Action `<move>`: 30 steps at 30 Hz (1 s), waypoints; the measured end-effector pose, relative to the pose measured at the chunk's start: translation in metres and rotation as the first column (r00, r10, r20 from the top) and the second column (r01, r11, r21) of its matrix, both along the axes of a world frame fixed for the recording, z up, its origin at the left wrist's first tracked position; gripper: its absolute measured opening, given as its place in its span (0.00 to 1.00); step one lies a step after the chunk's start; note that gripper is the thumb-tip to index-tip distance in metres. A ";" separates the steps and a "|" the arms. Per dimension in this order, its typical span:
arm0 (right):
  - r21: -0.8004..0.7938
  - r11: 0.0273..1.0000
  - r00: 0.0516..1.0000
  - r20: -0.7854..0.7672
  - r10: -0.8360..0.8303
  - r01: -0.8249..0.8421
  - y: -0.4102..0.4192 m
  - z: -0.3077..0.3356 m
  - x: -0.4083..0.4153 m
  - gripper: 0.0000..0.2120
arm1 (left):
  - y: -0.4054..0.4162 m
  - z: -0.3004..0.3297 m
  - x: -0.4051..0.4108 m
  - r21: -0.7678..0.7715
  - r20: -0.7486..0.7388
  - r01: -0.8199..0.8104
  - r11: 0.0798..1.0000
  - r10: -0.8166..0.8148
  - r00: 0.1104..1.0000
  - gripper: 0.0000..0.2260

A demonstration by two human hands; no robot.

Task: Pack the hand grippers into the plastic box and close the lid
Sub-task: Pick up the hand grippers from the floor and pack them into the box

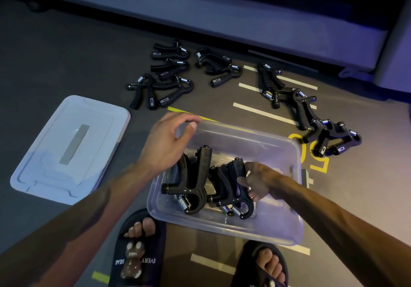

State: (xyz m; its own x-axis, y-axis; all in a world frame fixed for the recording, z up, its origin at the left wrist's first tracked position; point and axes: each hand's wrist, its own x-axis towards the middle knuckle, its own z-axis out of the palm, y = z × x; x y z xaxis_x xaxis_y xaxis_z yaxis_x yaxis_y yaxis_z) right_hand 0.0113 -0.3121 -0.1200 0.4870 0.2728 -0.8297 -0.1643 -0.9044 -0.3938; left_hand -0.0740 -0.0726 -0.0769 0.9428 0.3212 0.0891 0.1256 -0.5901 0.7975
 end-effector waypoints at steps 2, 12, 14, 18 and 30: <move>0.051 0.994 0.992 -0.080 -0.093 0.098 -0.002 -0.009 -0.005 0.03 | -0.001 0.000 -0.001 -0.007 0.009 -0.001 1.000 0.001 1.000 0.09; 0.004 0.986 0.986 0.008 -0.165 0.165 -0.007 -0.031 -0.012 0.10 | 0.000 0.001 -0.001 -0.023 0.001 -0.009 1.000 0.009 1.000 0.09; -0.049 0.994 0.994 0.061 -0.091 0.094 -0.005 -0.031 -0.015 0.13 | 0.000 0.002 -0.001 -0.028 -0.001 -0.011 1.000 0.011 1.000 0.09; -0.032 0.994 0.993 0.040 -0.107 0.109 -0.005 -0.029 -0.016 0.13 | 0.000 0.002 -0.001 -0.023 0.001 -0.011 1.000 0.011 1.000 0.09; -0.070 0.990 0.972 0.190 0.137 -0.126 0.000 -0.024 -0.019 0.15 | -0.001 0.001 0.000 -0.035 0.002 -0.022 0.999 0.022 1.000 0.09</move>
State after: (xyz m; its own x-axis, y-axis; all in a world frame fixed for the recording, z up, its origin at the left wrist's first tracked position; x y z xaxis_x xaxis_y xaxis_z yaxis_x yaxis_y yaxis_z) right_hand -0.0073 -0.3126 -0.1436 0.6032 0.3001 -0.7389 0.0321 -0.9349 -0.3535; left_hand -0.0736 -0.0735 -0.0762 0.9354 0.3445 0.0800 0.1360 -0.5591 0.8179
